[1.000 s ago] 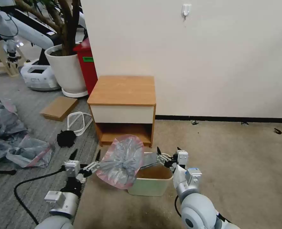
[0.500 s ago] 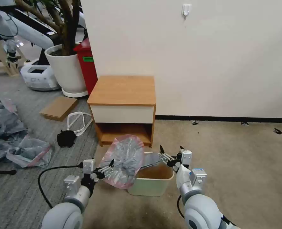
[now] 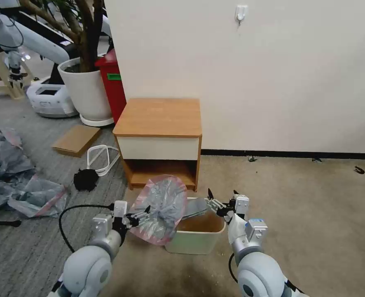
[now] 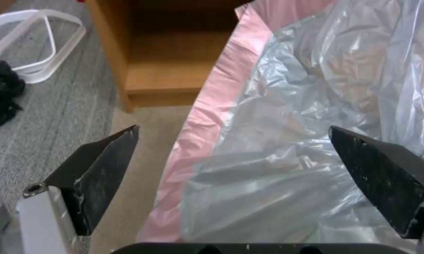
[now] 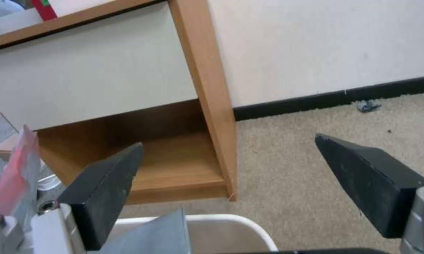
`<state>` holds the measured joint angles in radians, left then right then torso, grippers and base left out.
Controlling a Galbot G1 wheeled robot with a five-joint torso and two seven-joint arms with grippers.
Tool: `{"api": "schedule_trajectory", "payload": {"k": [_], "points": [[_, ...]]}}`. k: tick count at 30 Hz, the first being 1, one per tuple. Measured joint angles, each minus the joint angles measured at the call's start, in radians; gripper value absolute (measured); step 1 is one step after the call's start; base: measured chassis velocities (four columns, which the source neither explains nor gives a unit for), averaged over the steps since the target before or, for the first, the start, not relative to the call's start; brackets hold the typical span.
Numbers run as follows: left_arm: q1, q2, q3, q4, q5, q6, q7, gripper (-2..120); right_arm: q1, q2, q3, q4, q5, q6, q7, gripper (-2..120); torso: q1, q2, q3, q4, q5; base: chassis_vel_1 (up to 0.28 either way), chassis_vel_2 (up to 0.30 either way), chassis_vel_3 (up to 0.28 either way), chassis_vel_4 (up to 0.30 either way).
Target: Pick up the garbage bag from the table and place it over the trash can.
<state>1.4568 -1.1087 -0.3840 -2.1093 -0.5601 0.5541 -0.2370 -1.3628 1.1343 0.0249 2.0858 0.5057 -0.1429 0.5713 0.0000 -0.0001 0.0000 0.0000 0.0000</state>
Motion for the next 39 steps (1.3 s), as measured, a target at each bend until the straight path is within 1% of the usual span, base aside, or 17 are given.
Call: {"api": "schedule_trajectory", "payload": {"k": [3, 5, 9, 13, 18, 26, 32, 39], "points": [[-0.032, 0.012, 0.017, 0.015, -0.008, 0.025, -0.003, 100, 0.0, 0.006, 0.003, -0.004, 0.0, 0.001, 0.0, 95, 0.0, 0.0, 0.0, 0.0, 0.0, 0.0, 0.0, 0.0, 0.0], [-0.039, 0.016, 0.022, 0.022, -0.009, 0.029, -0.003, 100, 0.0, 0.007, 0.004, -0.005, 0.0, 0.001, 0.0, 95, 0.0, 0.0, 0.0, 0.0, 0.0, 0.0, 0.0, 0.0, 0.0], [-0.06, 0.019, 0.036, 0.04, -0.011, 0.031, -0.003, 100, 0.001, 0.008, 0.007, -0.011, 0.001, 0.002, 0.0, 95, 0.0, 0.0, 0.0, 0.0, 0.0, 0.0, 0.0, 0.0, 0.0], [-0.104, 0.025, 0.065, 0.075, -0.017, 0.032, -0.009, 100, 0.005, 0.016, 0.006, -0.023, 0.0, 0.003, 0.0, 95, 0.0, 0.0, 0.0, 0.0, 0.0, 0.0, 0.0, 0.0, 0.0], [-0.13, 0.03, 0.081, 0.095, -0.02, 0.032, -0.015, 100, 0.004, 0.022, 0.004, -0.028, -0.003, 0.004, 0.0, 95, 0.0, 0.0, 0.0, 0.0, 0.0, 0.0, 0.0, 0.0, 0.0], [-0.175, 0.038, 0.123, 0.123, -0.038, 0.031, -0.035, 100, -0.008, 0.029, 0.01, -0.03, -0.016, 0.009, 0.0, 95, 0.0, 0.0, 0.0, 0.0001, 0.0, 0.0, 0.0, 0.0, 0.0], [-0.233, 0.045, 0.175, 0.162, -0.055, 0.02, -0.064, 100, -0.024, 0.041, 0.021, -0.03, -0.029, 0.015, 0.0, 95, 0.0, 0.0, 0.0, 0.0, 0.0, 0.0, 0.0, 0.0, 0.0], [-0.287, 0.024, 0.233, 0.211, -0.066, 0.002, -0.097, 100, -0.037, 0.046, 0.031, -0.031, -0.038, 0.022, -0.003, 95, 0.0, 0.0, 0.0, 0.0, 0.0001, 0.0, 0.0, 0.0, 0.0]]}}
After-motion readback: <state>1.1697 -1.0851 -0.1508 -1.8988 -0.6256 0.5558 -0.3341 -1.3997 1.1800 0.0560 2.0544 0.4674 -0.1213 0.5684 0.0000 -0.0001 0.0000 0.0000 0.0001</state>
